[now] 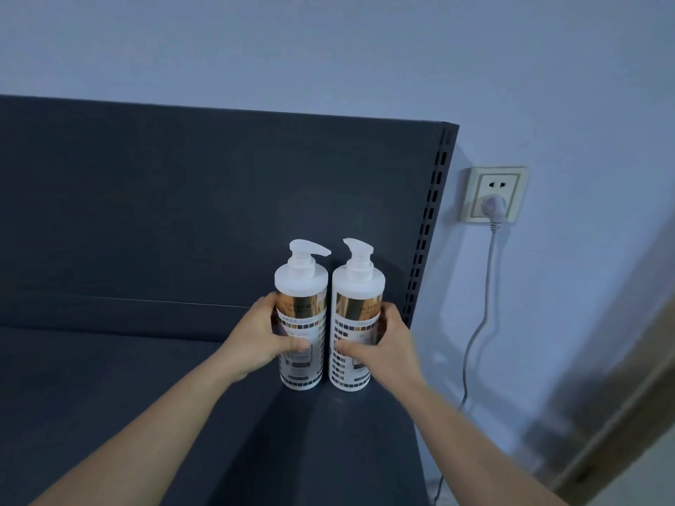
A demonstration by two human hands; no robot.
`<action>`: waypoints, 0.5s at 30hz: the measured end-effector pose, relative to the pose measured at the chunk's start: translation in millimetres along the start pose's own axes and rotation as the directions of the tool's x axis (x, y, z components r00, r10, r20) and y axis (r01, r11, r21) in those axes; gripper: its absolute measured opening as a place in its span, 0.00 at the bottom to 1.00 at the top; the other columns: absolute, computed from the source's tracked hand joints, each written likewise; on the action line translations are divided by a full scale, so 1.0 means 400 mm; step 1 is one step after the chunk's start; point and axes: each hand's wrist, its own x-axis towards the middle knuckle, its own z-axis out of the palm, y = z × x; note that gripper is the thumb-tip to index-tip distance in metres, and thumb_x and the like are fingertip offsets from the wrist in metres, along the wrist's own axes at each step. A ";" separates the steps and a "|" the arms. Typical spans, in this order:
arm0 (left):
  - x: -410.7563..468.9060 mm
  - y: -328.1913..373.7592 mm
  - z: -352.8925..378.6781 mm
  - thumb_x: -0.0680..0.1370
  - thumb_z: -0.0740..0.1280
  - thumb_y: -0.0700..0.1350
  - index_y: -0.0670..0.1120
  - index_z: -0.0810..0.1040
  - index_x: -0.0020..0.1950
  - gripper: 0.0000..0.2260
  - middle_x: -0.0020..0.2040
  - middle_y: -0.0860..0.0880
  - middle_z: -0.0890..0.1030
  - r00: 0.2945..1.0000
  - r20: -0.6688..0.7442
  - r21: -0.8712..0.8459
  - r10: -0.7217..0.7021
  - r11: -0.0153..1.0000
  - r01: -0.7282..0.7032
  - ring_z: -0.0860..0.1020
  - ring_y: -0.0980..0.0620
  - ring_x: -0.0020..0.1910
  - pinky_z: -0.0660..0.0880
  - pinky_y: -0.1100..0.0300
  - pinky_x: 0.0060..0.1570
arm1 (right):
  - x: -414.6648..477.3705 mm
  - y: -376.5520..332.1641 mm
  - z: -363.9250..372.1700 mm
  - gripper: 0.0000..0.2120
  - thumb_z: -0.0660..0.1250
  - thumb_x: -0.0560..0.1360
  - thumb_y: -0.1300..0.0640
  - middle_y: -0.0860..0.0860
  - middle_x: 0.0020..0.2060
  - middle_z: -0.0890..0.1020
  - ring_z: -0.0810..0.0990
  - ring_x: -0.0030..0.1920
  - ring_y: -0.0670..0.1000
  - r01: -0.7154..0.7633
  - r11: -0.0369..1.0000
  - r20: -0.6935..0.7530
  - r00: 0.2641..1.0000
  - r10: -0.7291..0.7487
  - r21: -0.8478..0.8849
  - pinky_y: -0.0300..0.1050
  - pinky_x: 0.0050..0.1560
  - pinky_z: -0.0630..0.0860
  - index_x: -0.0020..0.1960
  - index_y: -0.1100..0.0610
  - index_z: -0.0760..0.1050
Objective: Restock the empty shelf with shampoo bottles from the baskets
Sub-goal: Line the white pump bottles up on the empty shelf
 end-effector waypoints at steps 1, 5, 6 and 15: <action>0.004 0.000 -0.004 0.64 0.80 0.42 0.55 0.73 0.57 0.26 0.57 0.52 0.79 1.000 -0.006 0.026 0.004 1.000 -0.004 0.78 0.54 0.56 0.75 0.51 0.60 | 0.003 -0.002 0.010 0.38 0.83 0.57 0.47 0.42 0.55 0.82 0.81 0.56 0.45 0.007 1.000 -0.009 1.000 -0.007 -0.003 0.54 0.58 0.79 0.62 0.46 0.69; 0.011 -0.001 -0.025 0.66 0.79 0.41 0.56 0.72 0.56 0.25 0.57 0.54 0.78 1.000 -0.004 0.079 0.024 0.997 -0.024 0.77 0.56 0.56 0.75 0.57 0.56 | 0.014 -0.015 0.037 0.37 0.83 0.57 0.46 0.42 0.57 0.81 0.80 0.57 0.45 0.025 0.999 -0.033 0.999 -0.026 -0.020 0.52 0.59 0.79 0.61 0.45 0.68; 0.011 -0.001 -0.030 0.66 0.79 0.40 0.56 0.72 0.57 0.26 0.57 0.55 0.78 1.000 0.000 0.086 0.028 0.996 -0.028 0.77 0.58 0.56 0.74 0.60 0.55 | 0.016 -0.018 0.041 0.37 0.83 0.58 0.45 0.43 0.57 0.81 0.80 0.57 0.45 0.026 0.999 -0.036 0.999 -0.027 -0.031 0.51 0.59 0.79 0.60 0.44 0.67; 0.026 -0.015 -0.061 0.69 0.77 0.39 0.51 0.69 0.63 0.27 0.56 0.58 0.77 0.999 -0.046 0.093 -0.011 0.996 0.015 0.75 0.59 0.56 0.71 0.60 0.56 | 0.026 -0.028 0.069 0.37 0.80 0.58 0.40 0.42 0.56 0.79 0.78 0.57 0.46 0.035 0.991 -0.110 0.993 -0.049 -0.126 0.53 0.55 0.79 0.60 0.47 0.66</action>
